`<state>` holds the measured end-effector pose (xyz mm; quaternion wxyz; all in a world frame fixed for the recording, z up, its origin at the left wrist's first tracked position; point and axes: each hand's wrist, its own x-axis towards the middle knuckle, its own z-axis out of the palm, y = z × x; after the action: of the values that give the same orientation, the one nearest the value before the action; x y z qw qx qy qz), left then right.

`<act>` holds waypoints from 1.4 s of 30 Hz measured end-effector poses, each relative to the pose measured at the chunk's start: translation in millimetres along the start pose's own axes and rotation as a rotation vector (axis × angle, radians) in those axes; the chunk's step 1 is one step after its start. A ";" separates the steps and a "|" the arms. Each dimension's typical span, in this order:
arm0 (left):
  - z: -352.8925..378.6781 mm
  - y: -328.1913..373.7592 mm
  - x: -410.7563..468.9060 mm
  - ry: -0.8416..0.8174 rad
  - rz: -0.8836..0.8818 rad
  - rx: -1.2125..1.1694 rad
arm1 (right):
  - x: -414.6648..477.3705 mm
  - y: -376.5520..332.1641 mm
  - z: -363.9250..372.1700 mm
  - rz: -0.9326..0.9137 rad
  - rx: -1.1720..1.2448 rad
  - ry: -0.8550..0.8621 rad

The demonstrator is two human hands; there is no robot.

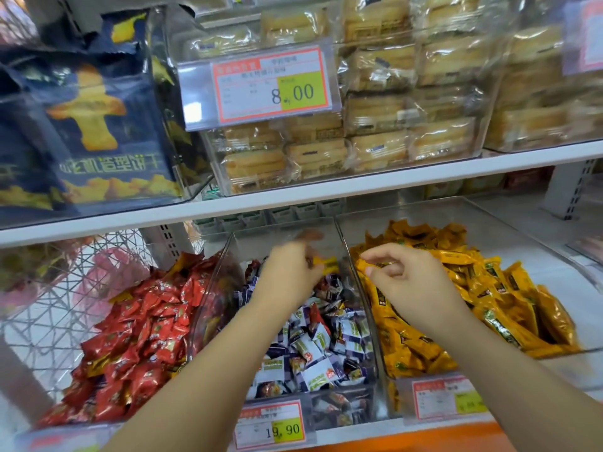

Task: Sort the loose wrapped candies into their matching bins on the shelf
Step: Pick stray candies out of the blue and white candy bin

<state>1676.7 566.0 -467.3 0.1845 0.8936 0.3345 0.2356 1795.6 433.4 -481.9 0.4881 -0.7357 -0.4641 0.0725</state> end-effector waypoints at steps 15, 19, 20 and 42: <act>14.9 1.6 -3.4 -0.278 0.029 -0.104 | -3.2 -6.0 -2.7 -0.050 0.081 0.003; 20.8 -9.0 -8.2 -0.553 0.058 0.206 | -4.1 -4.2 4.5 -0.049 0.043 -0.201; 20.0 -10.3 -7.5 -0.576 0.062 0.255 | -4.0 -3.6 4.4 -0.047 0.042 -0.214; -32.8 -43.9 -18.3 -0.217 0.009 0.237 | -3.6 -1.4 4.1 -0.029 0.085 -0.278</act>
<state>1624.2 590.2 -467.2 0.1116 0.9309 0.3340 0.0971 1790.5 433.5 -484.1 0.4506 -0.6906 -0.5342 0.1863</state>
